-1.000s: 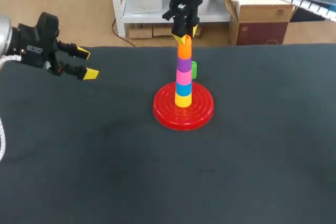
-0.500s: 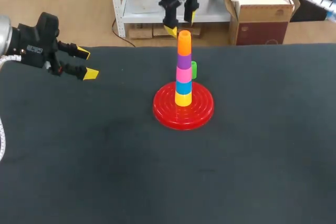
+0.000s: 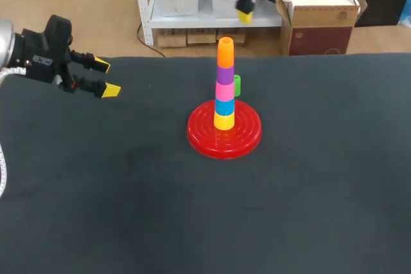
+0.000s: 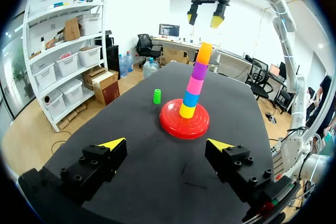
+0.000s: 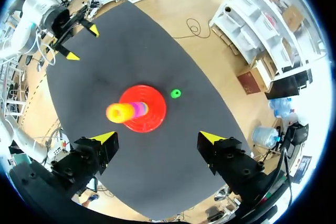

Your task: Pick up and stack the cylinders on the red base in this order: pink,purple,orange,green

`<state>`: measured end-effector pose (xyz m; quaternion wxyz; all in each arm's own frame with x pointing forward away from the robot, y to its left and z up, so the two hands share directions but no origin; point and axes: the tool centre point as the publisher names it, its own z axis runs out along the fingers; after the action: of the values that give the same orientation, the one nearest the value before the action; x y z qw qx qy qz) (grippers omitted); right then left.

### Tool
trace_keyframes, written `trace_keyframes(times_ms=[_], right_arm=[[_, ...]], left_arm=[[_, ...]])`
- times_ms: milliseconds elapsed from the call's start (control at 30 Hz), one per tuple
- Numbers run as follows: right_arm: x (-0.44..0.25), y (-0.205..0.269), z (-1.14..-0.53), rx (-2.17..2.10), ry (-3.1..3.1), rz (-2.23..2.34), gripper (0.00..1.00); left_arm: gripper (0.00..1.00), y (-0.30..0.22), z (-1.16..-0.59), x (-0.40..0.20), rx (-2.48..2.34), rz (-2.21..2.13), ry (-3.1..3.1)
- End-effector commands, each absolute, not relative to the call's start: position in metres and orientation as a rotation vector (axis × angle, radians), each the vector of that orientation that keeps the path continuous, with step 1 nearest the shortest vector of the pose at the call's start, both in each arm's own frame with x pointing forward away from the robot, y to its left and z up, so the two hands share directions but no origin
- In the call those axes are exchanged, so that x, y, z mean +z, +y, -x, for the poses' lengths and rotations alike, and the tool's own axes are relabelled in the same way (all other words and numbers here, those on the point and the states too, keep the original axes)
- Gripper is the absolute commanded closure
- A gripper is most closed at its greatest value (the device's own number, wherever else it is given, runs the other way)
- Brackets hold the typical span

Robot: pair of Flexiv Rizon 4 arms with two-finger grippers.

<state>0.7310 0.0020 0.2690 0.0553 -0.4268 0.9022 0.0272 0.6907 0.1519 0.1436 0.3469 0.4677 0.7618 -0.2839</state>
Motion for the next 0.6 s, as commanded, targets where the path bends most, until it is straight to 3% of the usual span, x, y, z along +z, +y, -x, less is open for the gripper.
trace_keyframes(times_ms=[33,600], right_arm=[[0.25,-0.007,-0.753,0.119,2.778,1.305,0.0],[0.164,-0.003,-0.81,0.17,2.701,1.511,0.0]], left_arm=[[0.0,0.152,-0.691,0.142,-0.737,-1.213,1.972],[0.0,0.152,-0.691,0.142,-0.737,-1.213,1.972]])
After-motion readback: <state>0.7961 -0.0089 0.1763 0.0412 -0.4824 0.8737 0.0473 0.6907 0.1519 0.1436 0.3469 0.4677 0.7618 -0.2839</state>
